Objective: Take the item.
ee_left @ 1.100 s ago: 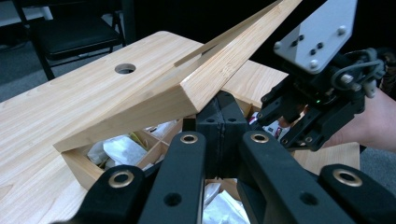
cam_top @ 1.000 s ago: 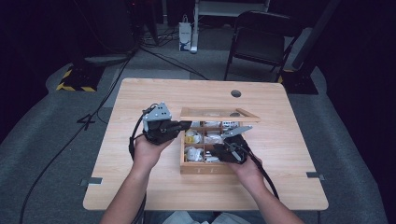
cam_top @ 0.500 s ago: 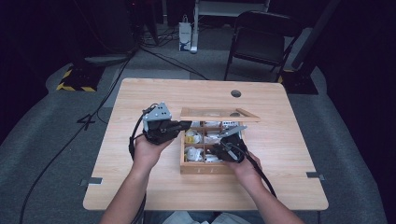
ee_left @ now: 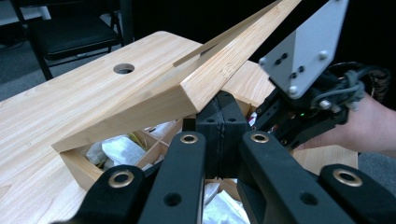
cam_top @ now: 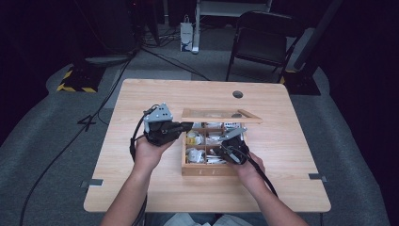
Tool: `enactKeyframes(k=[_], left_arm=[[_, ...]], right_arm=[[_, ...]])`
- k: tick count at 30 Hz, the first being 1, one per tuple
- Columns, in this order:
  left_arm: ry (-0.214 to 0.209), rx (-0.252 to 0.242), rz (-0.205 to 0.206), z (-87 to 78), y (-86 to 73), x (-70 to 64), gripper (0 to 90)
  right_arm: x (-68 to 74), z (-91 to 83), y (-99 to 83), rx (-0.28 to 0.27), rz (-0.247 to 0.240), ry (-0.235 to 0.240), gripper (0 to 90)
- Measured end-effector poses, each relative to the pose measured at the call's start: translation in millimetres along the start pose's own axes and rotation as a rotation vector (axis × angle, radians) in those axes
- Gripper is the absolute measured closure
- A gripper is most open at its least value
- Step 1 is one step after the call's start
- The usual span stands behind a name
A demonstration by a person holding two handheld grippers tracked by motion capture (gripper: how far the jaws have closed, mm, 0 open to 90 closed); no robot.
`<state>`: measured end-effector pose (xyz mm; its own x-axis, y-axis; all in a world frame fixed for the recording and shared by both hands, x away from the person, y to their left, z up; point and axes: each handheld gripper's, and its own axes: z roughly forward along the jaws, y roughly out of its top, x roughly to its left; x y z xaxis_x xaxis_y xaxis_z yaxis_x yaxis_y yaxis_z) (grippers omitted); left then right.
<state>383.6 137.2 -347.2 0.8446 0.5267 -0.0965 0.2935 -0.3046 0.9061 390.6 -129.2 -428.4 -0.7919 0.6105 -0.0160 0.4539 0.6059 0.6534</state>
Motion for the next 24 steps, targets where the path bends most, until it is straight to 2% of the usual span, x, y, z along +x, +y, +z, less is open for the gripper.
enactKeyframes(k=[4, 10, 18, 24], left_arm=[[0.001, 0.001, 0.001, 0.0, -0.2, -0.2, 89.8], [0.003, 0.001, 0.001, 0.1, -0.2, -0.5, 89.8], [0.003, 0.002, 0.002, 0.1, -0.1, -0.5, 89.8], [0.0, 0.002, 0.0, 0.0, 0.4, -0.1, 89.8]], right_arm=[[0.5, -9.7, 0.2, -0.035, -0.005, 0.002, 90.0], [-1.9, -26.8, -1.4, -0.101, 0.029, 0.03, 90.0], [-4.6, -43.2, -4.6, -0.173, 0.04, 0.025, 90.0], [-6.3, -58.4, -6.7, -0.236, 0.062, 0.05, 90.0]])
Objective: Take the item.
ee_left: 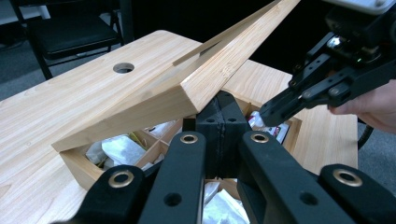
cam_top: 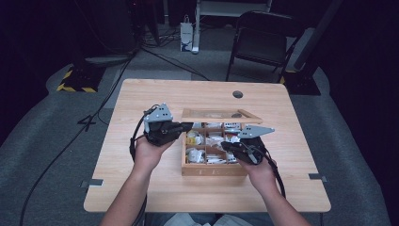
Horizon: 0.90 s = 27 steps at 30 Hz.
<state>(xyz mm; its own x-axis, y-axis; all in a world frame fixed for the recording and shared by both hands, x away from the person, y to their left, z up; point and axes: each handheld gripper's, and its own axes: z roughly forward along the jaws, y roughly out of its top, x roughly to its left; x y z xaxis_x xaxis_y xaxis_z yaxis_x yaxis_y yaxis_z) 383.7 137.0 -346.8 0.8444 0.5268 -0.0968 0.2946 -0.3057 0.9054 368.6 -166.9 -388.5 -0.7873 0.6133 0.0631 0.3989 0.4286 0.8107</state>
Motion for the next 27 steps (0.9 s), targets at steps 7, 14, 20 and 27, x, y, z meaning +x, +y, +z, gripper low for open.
enactKeyframes(k=[7, 14, 20, 27], left_arm=[[0.001, 0.001, 0.0, 0.0, 0.2, -0.1, 89.8], [-0.001, 0.003, 0.001, -0.1, 0.0, 0.0, 89.8], [-0.002, 0.001, -0.001, -0.1, -0.2, 0.1, 89.7], [-0.004, 0.001, -0.002, -0.1, -0.3, 0.2, 89.7]], right_arm=[[0.9, -16.8, 2.8, -0.029, -0.003, 0.002, 90.0], [2.8, -31.3, 6.7, -0.053, -0.005, 0.01, 90.0], [5.0, -39.5, 6.6, -0.067, -0.012, 0.01, 90.0], [-3.0, -52.0, 1.2, -0.092, 0.012, -0.004, 90.0]])
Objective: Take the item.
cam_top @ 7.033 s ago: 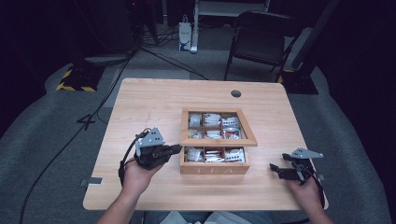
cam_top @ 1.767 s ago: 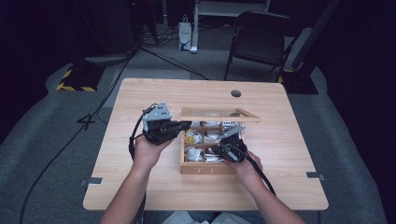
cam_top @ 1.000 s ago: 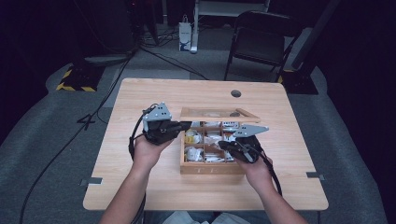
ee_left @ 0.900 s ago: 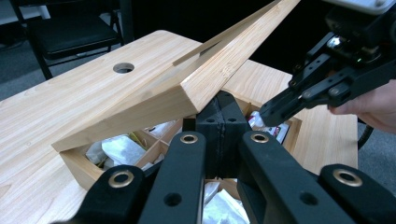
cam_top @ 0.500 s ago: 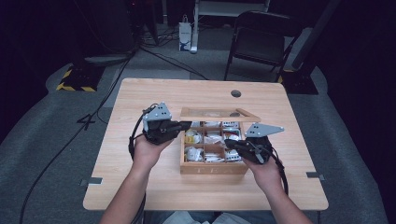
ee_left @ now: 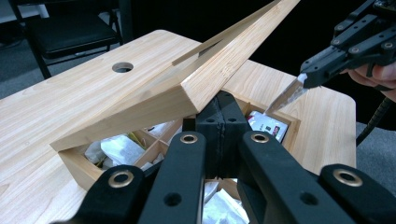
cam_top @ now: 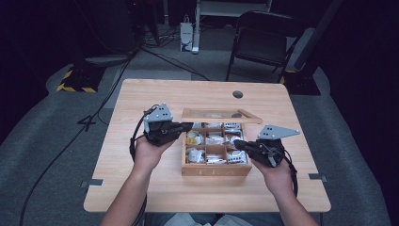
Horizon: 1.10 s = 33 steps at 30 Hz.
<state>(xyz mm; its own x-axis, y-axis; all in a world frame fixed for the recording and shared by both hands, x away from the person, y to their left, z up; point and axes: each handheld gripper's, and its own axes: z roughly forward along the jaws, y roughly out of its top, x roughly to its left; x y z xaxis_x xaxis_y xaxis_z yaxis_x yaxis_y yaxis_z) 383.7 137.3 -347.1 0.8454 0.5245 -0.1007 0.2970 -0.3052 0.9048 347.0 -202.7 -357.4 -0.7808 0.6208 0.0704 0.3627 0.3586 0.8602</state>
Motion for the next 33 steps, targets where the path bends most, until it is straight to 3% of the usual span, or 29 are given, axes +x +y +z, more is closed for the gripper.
enactKeyframes(k=[16, 19, 28, 33], left_arm=[[-0.002, 0.003, -0.001, -0.1, -0.7, -0.4, 89.6], [0.0, 0.004, -0.002, 0.0, -0.6, -0.8, 89.6], [0.004, 0.007, 0.003, -0.1, -0.6, -1.2, 89.5], [0.004, 0.007, 0.004, -0.1, -0.8, -1.1, 89.5]], right_arm=[[-16.1, -43.6, -24.2, -0.06, 0.002, -0.092, 90.0], [-23.4, -54.4, -33.0, -0.091, 0.027, -0.104, 90.0], [-37.0, -63.3, -48.1, -0.079, 0.052, -0.141, 90.0], [-51.5, -77.3, -57.6, -0.088, 0.09, -0.198, 90.0]])
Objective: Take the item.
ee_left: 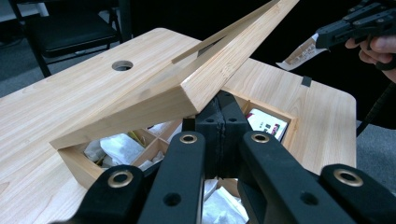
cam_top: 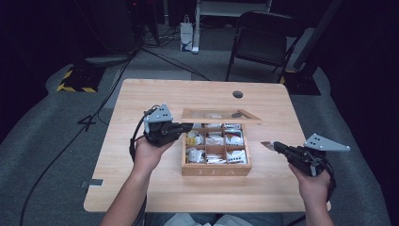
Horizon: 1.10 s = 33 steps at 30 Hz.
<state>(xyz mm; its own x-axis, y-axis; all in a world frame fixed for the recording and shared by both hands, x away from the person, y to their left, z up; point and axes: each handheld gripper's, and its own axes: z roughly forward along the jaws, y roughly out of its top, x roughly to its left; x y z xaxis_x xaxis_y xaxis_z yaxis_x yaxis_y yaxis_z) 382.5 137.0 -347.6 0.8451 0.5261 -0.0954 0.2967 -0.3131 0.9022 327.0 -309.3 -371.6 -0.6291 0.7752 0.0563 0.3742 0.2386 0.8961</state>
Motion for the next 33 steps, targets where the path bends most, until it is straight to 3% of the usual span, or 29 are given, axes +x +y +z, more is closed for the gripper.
enactKeyframes(k=[10, 20, 33], left_arm=[[0.0, 0.0, -0.001, 0.0, 0.1, 0.0, 89.5], [-0.001, 0.0, -0.001, 0.0, 0.0, 0.0, 89.4], [-0.001, 0.001, -0.002, 0.0, 0.0, 0.0, 89.4]], right_arm=[[-21.0, -5.9, -10.1, 0.019, 0.039, -0.04, 90.0], [-38.6, -2.6, -24.8, 0.076, 0.065, -0.111, 90.0], [-57.6, 7.6, -45.9, 0.156, 0.105, -0.159, 89.9]])
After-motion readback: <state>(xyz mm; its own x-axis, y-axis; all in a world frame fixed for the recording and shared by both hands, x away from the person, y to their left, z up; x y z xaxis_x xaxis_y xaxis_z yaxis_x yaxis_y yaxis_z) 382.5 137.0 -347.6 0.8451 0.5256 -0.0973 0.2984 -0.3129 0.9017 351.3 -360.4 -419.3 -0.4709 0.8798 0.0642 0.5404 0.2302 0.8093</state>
